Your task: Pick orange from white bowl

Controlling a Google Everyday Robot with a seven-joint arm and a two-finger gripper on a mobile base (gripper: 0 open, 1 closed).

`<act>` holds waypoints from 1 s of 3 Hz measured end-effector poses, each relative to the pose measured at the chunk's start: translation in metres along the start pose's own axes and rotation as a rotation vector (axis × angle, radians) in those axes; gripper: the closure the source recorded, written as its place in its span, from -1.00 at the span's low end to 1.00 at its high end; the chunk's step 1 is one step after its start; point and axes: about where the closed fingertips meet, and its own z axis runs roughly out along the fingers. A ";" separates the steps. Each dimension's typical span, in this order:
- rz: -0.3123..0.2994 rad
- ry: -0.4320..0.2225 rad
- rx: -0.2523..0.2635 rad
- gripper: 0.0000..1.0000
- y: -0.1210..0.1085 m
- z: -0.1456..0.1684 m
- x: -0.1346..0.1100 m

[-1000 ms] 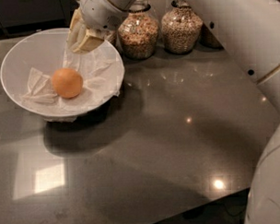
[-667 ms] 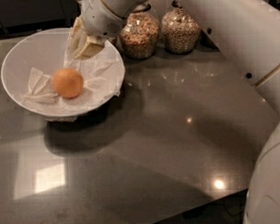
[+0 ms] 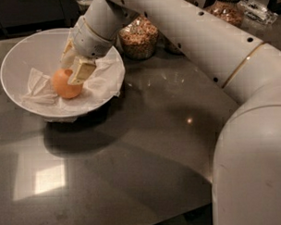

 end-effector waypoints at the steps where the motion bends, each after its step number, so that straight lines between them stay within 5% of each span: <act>1: 0.002 0.008 -0.012 -0.46 -0.002 0.007 0.001; 3: 0.004 0.014 -0.030 -0.32 -0.003 0.016 0.003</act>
Offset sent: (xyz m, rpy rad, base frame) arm 0.0070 0.0069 -0.0119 -0.0331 0.0115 -0.0018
